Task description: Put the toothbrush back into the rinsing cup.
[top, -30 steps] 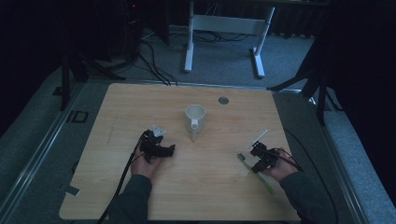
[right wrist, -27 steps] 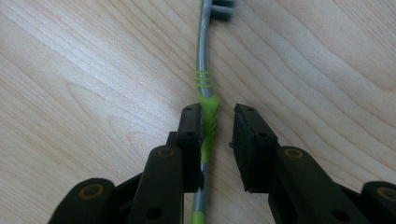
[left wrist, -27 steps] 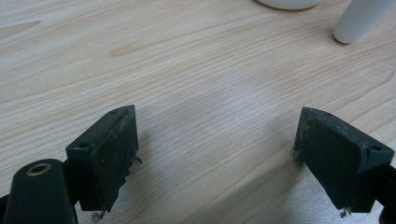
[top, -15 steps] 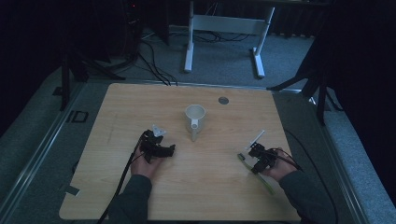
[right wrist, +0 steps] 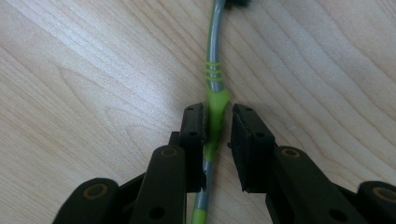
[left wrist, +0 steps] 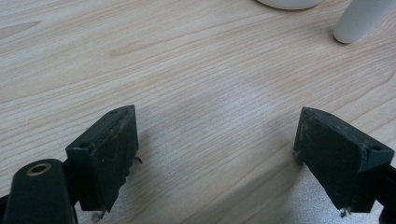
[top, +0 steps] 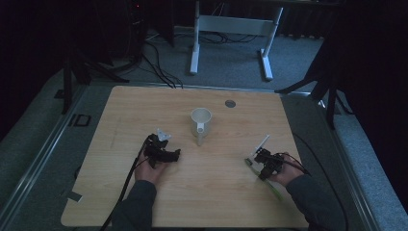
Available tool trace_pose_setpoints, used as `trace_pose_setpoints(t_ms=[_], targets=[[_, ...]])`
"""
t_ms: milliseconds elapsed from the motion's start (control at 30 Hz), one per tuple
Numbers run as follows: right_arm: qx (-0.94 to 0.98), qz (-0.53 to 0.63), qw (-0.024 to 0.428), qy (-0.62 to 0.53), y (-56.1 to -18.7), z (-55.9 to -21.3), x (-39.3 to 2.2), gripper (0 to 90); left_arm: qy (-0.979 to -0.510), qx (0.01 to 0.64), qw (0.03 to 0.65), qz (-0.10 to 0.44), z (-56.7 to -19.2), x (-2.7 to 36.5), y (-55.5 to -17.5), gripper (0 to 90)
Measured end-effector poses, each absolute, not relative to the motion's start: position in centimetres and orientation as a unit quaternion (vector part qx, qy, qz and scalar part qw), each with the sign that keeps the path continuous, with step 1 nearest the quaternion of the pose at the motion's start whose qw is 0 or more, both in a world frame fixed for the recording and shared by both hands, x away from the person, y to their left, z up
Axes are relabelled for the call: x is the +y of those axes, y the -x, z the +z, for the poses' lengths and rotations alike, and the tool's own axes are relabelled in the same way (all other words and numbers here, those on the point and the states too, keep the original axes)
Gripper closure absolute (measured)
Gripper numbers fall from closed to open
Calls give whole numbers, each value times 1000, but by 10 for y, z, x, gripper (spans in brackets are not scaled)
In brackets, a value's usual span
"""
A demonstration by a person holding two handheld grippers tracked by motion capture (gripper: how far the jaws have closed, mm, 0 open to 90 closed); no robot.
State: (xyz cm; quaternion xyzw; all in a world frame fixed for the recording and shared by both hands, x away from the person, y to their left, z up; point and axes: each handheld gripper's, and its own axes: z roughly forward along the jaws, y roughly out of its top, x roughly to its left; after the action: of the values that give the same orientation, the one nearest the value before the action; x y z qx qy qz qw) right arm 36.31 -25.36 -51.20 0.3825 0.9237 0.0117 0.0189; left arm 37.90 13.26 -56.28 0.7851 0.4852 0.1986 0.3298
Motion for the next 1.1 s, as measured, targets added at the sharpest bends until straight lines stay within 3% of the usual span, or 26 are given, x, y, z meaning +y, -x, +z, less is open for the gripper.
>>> trace_pose_setpoints(t_ms=[1100], targets=[[929,4,30,-370,-362,-505,-251,817,-785,485,330,199,-563,133,-379,141]])
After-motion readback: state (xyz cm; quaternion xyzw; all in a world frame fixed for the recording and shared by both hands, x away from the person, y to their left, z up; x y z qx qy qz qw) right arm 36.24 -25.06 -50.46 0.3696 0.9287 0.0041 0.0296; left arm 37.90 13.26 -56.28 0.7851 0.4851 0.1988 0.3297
